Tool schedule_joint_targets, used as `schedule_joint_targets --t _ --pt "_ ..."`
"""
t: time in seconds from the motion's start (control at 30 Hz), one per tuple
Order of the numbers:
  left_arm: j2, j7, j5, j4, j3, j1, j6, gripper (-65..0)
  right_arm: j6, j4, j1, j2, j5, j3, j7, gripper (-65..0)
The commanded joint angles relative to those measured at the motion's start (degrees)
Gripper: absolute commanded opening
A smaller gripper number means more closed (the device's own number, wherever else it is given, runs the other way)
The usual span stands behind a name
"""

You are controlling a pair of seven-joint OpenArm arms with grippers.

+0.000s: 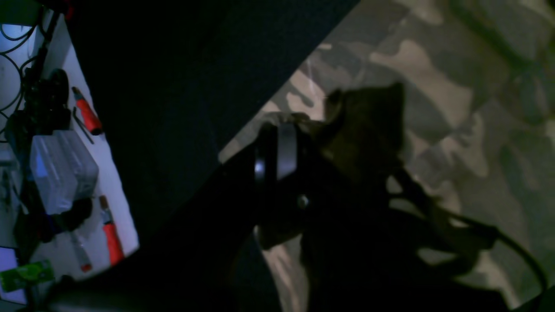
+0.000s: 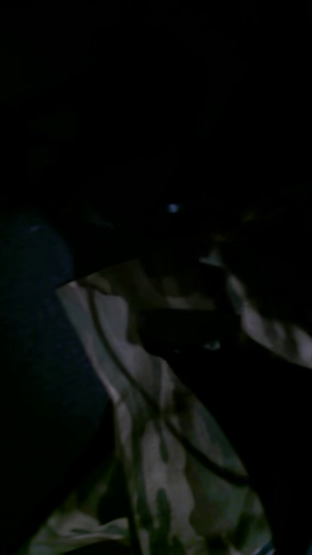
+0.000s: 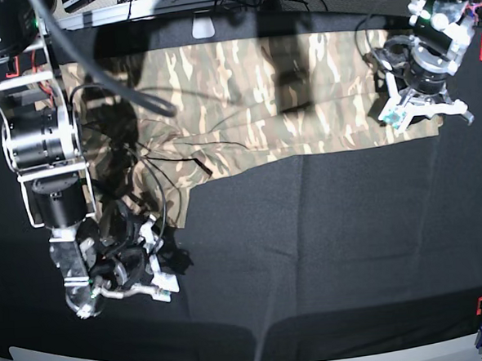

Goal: Layout the t-shirt on the table in an organized manner, then fold the t-shirt properly
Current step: 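Drag the grasped fabric with the right gripper away from the shirt, then sweep the right gripper along the shirt side toward the collar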

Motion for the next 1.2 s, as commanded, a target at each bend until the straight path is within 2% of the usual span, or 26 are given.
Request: schedule_joint_targets --t 0.0,0.33,0.4,0.57,0.8,0.93,1.0,1.07,1.17 --pt "-0.26 -0.7 1.01 0.96 -0.48 -0.28 0.5 -65.0 0.1 0.72 1.38 0.15 -0.87 0.15 0.96 -40.7" --pt "0.48 -1.77 1.05 0.96 -0.48 -0.31 0.48 -65.0 0.1 0.72 -2.32 -0.04 -1.68 0.15 3.98 -40.7" --pt "0.48 -1.75 1.05 0.96 -0.48 -0.31 0.46 -65.0 -0.2 0.74 -2.03 -0.04 -1.03 0.15 4.26 -45.1" --pt "0.48 -1.75 1.05 0.96 -0.48 -0.31 0.48 -65.0 -3.04 0.74 -0.52 -0.04 0.7 0.15 5.01 -65.0" --pt "0.46 -1.75 1.18 0.96 -0.48 -0.31 0.46 -65.0 -3.91 0.74 2.84 -0.07 0.7 0.15 5.7 -65.0" --pt "0.46 -1.75 3.89 0.96 -0.48 -0.31 0.48 -65.0 -3.82 0.76 3.23 -0.04 0.96 0.15 5.73 -65.0" --pt "0.44 -1.75 4.85 0.96 -0.48 -0.31 0.48 -65.0 -2.8 0.79 3.21 -0.02 2.23 0.15 5.7 -65.0" --pt "0.28 -1.68 5.53 0.96 -0.48 -0.31 0.48 -65.0 0.1 1.29 3.21 0.17 4.37 0.15 5.73 -65.0" --pt "0.15 -1.49 5.55 0.96 -0.48 -0.31 0.48 -65.0 0.1 3.52 3.17 0.59 7.45 0.15 4.28 -65.0"
